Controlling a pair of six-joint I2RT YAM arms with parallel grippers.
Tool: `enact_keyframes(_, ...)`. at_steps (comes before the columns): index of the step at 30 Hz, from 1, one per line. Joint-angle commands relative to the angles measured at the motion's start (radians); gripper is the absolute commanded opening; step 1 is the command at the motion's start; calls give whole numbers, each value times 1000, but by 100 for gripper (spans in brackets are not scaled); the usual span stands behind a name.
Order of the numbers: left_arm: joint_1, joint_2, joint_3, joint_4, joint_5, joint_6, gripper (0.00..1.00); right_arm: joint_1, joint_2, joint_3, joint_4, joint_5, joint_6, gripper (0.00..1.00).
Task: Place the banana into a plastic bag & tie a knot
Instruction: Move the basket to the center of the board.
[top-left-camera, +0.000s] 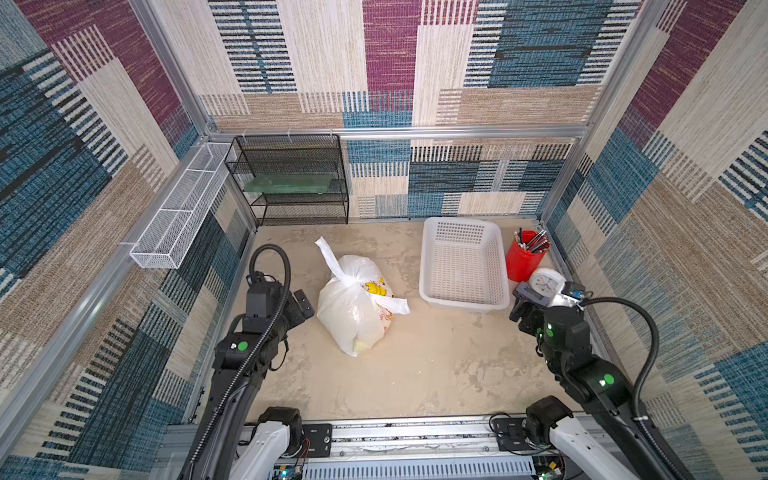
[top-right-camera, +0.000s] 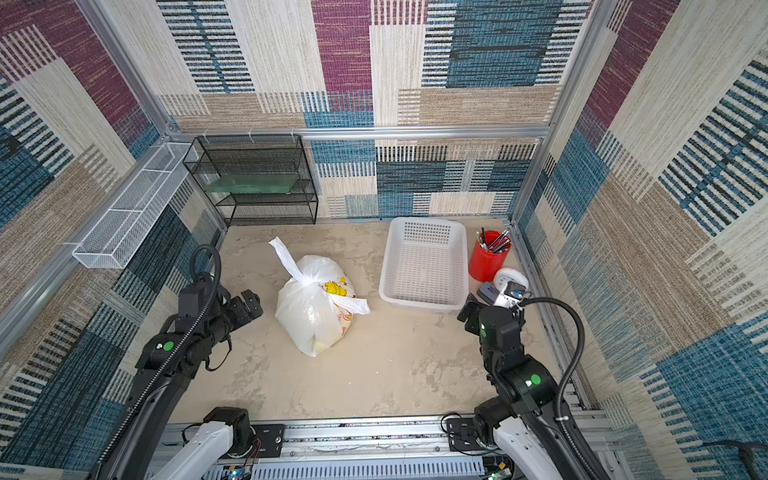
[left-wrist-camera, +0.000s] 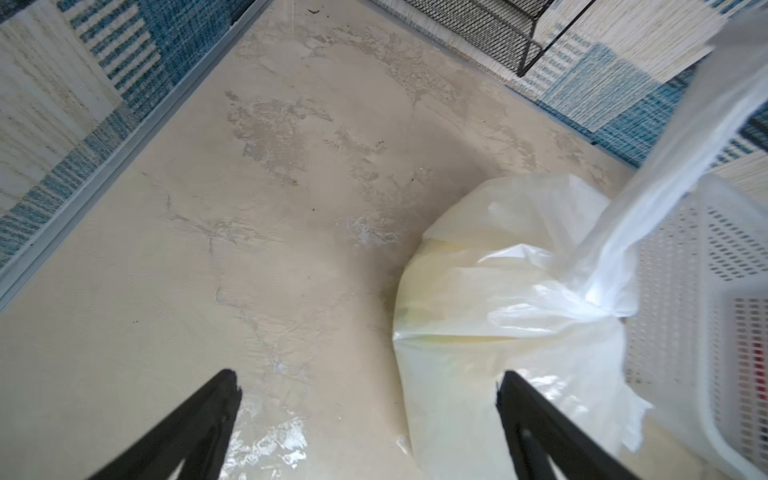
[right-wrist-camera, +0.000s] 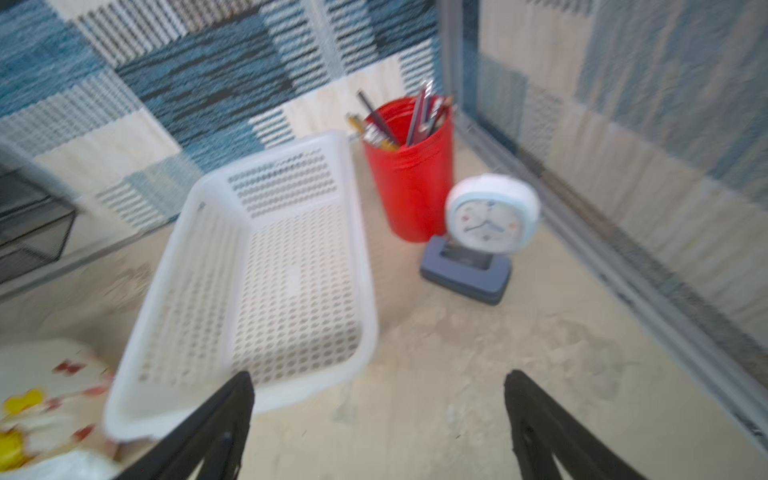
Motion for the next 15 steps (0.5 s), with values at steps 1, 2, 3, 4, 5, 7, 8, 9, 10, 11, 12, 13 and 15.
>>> enact_keyframes(1,21,88,-9,114,-64,113,99,-80,45,-53,66,225,48,95)
enact_keyframes(2,26,148,13,94,-45,136,99,-119,82,-56,77,206,38,95)
enact_keyframes(3,31,219,41,74,-34,157,99,-154,119,-65,122,176,3,95)
enact_keyframes(4,45,287,60,67,-14,172,99,-192,156,-83,162,147,-2,95)
enact_keyframes(5,65,342,75,73,28,193,99,-229,186,-103,201,111,-2,95)
enact_keyframes(7,104,471,117,69,100,207,99,-329,269,-134,255,18,56,95)
enact_keyframes(8,120,521,142,57,120,213,99,-378,313,-132,261,-26,90,95)
enact_keyframes(9,141,574,174,41,149,219,99,-418,365,-137,288,-76,100,95)
enact_keyframes(10,156,617,197,38,175,232,99,-437,429,-136,312,-96,98,95)
enact_keyframes(11,166,645,209,43,187,237,99,-443,474,-133,335,-100,85,95)
enact_keyframes(12,177,666,212,63,196,237,99,-441,519,-122,358,-116,51,95)
enact_keyframes(13,192,674,206,91,203,230,99,-437,560,-99,379,-149,13,95)
enact_keyframes(15,216,658,170,179,218,223,99,-400,605,-74,416,-170,-27,95)
